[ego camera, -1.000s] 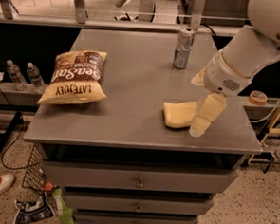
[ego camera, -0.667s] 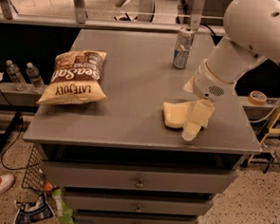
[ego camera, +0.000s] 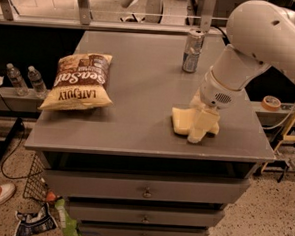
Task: Move sponge near brown chip bag
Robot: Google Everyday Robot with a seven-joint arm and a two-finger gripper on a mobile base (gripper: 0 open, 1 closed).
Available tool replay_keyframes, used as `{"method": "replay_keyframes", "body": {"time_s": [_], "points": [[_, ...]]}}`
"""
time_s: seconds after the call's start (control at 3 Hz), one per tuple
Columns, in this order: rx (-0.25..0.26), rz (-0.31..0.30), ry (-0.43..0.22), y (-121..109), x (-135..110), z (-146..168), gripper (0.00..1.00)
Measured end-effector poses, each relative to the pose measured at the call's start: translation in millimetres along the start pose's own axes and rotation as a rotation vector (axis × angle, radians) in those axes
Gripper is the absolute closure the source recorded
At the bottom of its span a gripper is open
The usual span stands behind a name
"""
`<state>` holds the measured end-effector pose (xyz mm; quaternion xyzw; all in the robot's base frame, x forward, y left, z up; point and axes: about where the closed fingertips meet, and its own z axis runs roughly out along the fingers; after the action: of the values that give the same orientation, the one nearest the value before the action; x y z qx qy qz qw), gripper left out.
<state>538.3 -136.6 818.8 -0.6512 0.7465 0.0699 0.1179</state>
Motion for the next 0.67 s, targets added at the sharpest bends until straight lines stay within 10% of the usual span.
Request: {"method": "replay_keyframes", "body": {"time_s": [0.67], "points": [[0.0, 0.0, 0.0, -0.5, -2.4, -8.3, 0.95]]}}
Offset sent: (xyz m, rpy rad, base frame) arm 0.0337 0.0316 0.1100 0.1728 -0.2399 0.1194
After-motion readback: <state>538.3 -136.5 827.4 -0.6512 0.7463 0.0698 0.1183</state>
